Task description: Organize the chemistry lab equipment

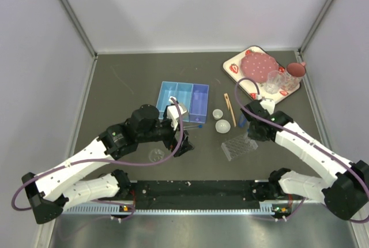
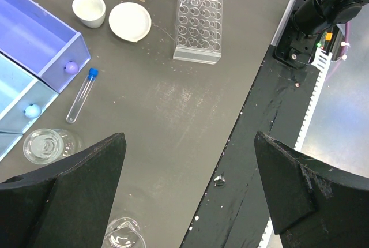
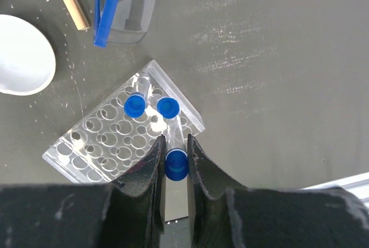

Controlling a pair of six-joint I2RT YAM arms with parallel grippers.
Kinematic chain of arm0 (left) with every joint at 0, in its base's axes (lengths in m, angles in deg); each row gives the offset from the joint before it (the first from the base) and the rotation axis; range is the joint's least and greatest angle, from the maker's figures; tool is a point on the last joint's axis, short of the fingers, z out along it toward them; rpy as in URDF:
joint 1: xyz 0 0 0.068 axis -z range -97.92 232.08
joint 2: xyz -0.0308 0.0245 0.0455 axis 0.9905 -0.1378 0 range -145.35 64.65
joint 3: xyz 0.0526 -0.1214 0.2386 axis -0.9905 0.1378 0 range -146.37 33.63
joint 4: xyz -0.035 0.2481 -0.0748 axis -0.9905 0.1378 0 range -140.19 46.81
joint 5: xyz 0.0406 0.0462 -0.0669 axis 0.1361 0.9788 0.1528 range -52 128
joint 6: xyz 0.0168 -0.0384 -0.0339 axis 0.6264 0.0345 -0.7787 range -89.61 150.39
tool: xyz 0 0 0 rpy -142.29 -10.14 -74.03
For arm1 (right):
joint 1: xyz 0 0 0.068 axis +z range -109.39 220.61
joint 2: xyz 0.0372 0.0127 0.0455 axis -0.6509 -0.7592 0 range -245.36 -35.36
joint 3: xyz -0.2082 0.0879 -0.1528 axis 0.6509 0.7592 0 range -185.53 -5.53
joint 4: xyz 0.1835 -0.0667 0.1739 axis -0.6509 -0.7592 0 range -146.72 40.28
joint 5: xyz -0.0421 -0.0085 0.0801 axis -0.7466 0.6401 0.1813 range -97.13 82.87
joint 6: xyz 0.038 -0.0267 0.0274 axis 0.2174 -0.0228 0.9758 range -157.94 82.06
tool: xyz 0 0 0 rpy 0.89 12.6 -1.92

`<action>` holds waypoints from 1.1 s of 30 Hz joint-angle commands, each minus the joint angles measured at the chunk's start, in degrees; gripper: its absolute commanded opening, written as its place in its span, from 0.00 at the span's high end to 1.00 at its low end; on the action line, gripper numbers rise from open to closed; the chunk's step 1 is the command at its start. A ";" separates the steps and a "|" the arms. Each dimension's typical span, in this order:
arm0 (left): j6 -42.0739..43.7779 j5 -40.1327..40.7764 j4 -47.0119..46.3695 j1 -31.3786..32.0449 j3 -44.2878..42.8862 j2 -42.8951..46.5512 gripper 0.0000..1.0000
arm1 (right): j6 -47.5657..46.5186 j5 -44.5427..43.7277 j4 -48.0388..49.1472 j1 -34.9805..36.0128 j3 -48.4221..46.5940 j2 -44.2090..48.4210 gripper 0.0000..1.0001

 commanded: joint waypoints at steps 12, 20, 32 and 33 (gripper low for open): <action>0.64 -0.12 -2.37 0.09 0.35 0.31 0.01 | -0.31 0.21 3.61 -0.50 2.83 -0.21 1.00; 0.64 -0.12 -2.37 0.00 0.35 0.48 0.01 | -0.14 0.04 4.84 0.12 4.24 -1.17 1.00; 0.64 -0.20 -2.54 0.09 0.44 0.74 0.01 | -0.05 0.03 5.37 0.65 4.24 -2.14 1.00; 0.64 -0.20 -2.37 0.09 0.44 0.75 0.01 | 0.04 0.04 5.45 0.74 4.15 -2.14 1.00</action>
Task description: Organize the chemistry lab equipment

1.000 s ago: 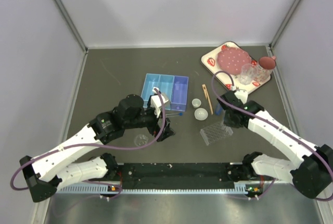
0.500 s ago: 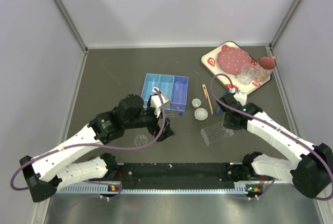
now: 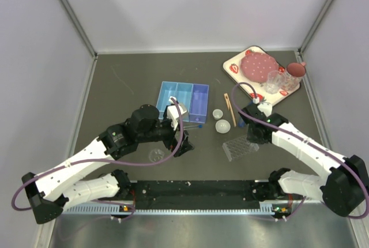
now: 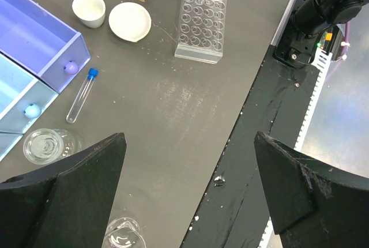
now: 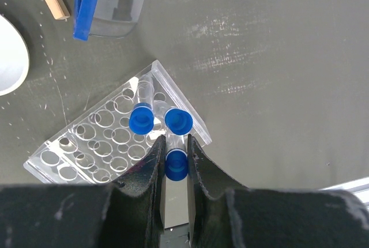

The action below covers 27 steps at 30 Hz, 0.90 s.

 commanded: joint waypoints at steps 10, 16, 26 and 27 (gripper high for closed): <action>0.64 -0.44 -2.35 0.09 0.39 0.77 0.01 | 0.46 -0.05 1.96 0.43 0.35 0.22 0.88; 0.64 -0.36 -2.35 0.09 0.39 0.68 0.01 | 0.54 -0.05 2.05 0.52 0.44 0.31 0.84; 0.64 -0.36 -2.35 0.09 0.39 0.68 0.01 | 0.63 0.04 2.31 0.78 0.88 0.31 0.78; 0.64 -0.27 -2.43 0.09 0.39 0.77 0.01 | 0.63 0.04 2.31 0.78 0.97 0.31 0.77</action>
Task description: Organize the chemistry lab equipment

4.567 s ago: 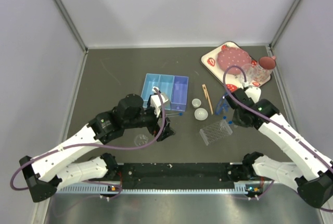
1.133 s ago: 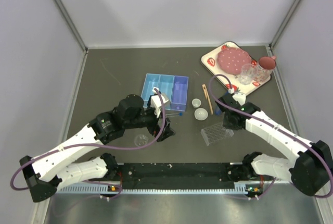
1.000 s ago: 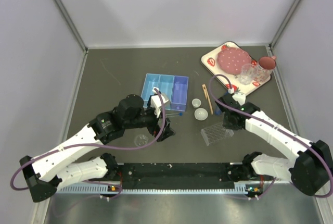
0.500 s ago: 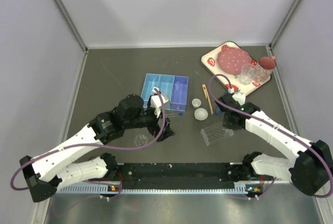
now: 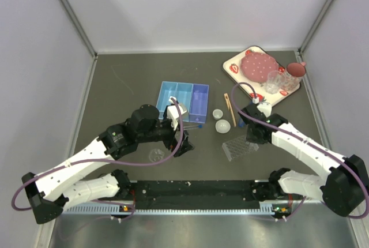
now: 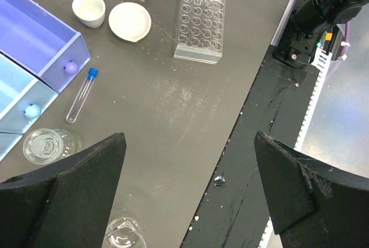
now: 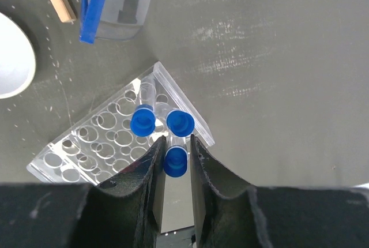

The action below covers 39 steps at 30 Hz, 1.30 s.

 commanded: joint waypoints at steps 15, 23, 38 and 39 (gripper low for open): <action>0.64 -0.44 -2.37 0.09 0.48 0.50 0.01 | -0.29 0.13 0.84 0.78 -0.57 1.27 0.77; 0.64 -0.53 -2.46 0.18 0.48 0.41 0.01 | -0.47 0.30 0.14 1.13 -1.18 3.38 0.73; 0.64 1.75 -2.28 0.18 0.48 -0.02 0.01 | -0.29 -4.97 -10.22 8.16 -15.06 4.88 0.66; 0.46 2.88 -2.11 0.09 0.39 -0.37 0.01 | -0.55 -5.23 -10.84 9.38 -16.38 4.88 0.66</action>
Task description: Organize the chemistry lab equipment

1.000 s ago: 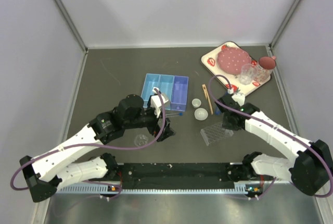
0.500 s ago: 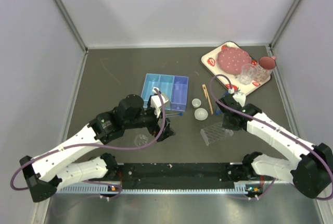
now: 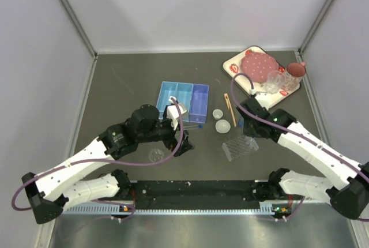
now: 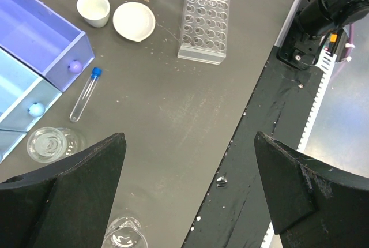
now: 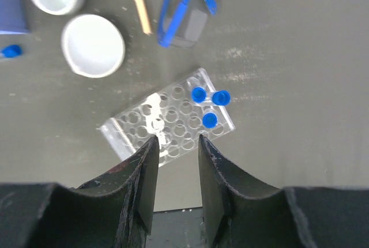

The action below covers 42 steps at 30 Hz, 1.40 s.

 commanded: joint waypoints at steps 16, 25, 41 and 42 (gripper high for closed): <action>-4.31 13.30 -2.72 0.16 -3.67 -16.62 0.03 | -7.37 -1.78 -2.21 8.42 -16.07 0.41 0.67; -0.63 20.87 -0.26 0.07 -12.45 -34.55 0.08 | -9.47 2.62 1.75 8.51 -10.80 5.50 0.66; 8.26 13.86 -5.00 -6.08 -12.37 -43.43 0.09 | -11.06 4.55 4.91 8.51 -7.19 8.50 0.64; 8.87 13.40 -5.09 -6.95 -12.46 -43.88 0.09 | -11.23 4.64 5.18 8.51 -7.10 8.50 0.64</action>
